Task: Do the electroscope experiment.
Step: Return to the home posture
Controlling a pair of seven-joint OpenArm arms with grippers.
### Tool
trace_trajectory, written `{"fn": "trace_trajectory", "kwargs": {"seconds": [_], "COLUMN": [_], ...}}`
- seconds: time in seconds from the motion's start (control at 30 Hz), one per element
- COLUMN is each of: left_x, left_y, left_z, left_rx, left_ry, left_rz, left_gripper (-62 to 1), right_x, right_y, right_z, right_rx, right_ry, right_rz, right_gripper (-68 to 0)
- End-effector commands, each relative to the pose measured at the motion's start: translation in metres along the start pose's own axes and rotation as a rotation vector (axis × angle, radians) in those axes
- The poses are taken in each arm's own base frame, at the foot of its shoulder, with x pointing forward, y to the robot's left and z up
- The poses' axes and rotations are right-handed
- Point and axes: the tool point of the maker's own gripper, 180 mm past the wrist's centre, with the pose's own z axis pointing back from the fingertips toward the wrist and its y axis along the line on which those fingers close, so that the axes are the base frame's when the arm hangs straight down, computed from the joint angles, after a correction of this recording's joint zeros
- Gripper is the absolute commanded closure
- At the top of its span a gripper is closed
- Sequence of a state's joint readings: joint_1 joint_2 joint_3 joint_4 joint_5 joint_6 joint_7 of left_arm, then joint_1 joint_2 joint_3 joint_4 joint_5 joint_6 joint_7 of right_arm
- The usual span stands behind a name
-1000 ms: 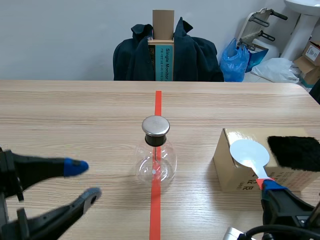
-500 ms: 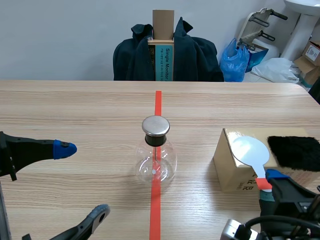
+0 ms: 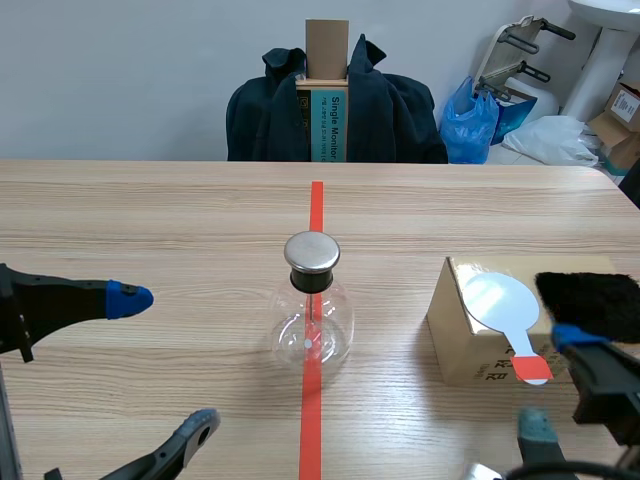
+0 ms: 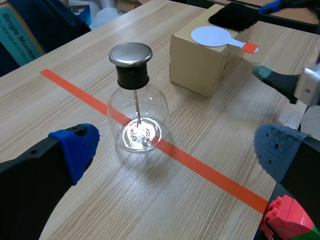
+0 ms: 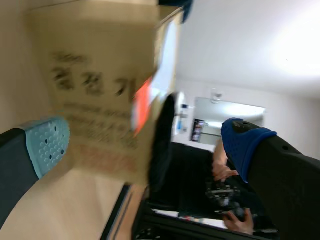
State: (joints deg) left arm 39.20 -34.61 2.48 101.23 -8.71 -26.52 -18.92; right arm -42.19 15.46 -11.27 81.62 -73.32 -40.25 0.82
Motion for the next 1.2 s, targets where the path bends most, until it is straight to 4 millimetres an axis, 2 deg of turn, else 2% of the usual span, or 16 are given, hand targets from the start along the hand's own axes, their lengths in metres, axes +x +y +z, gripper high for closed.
{"fn": "trace_trajectory", "kwargs": {"seconds": [0.0,0.07,0.17,0.27,0.43,0.5,0.67,0.83,1.0,1.17], "left_x": [0.007,0.007,0.007,0.007,0.007,0.007,0.007,0.007,0.007,0.007], "left_y": [0.002,0.002,0.002,0.002,0.002,0.002,0.002,0.002,0.002,0.002], "left_z": [-0.001,-0.001,-0.001,-0.001,-0.001,-0.001,-0.001,-0.001,-0.001,-0.001], "left_rx": [0.012,0.012,0.012,0.012,0.013,0.013,0.013,0.013,0.013,0.013], "left_ry": [-0.032,-0.032,-0.033,-0.032,-0.033,-0.033,-0.033,-0.033,-0.033,-0.033], "left_rz": [0.006,0.006,0.006,0.006,0.007,0.008,0.008,0.008,0.008,0.008], "left_gripper": [-62.3,-62.3,-62.3,-62.3,-62.3,-62.3,-62.3,-62.3,-62.3,-62.3], "right_x": [-0.010,-0.014,-0.024,-0.035,-0.064,-0.057,-0.020,0.011,0.045,0.061], "right_y": [-0.004,-0.013,-0.048,-0.088,-0.144,-0.165,-0.205,-0.226,-0.217,-0.210], "right_z": [0.018,0.031,0.032,0.017,-0.010,-0.020,-0.040,-0.051,-0.048,-0.042], "right_rx": [0.019,0.032,-0.038,-0.118,-0.257,-0.267,-0.198,-0.087,0.101,0.180], "right_ry": [-0.016,-0.032,-0.025,-0.003,0.084,0.023,-0.178,-0.306,-0.423,-0.480], "right_rz": [-0.012,-0.106,-0.292,-0.511,-1.008,-1.125,-1.193,-1.185,-1.148,-1.148], "right_gripper": [-63.0,-63.0,-63.0,-63.0,-63.0,-63.0,-63.0,-63.0,-63.0,-63.0]}}
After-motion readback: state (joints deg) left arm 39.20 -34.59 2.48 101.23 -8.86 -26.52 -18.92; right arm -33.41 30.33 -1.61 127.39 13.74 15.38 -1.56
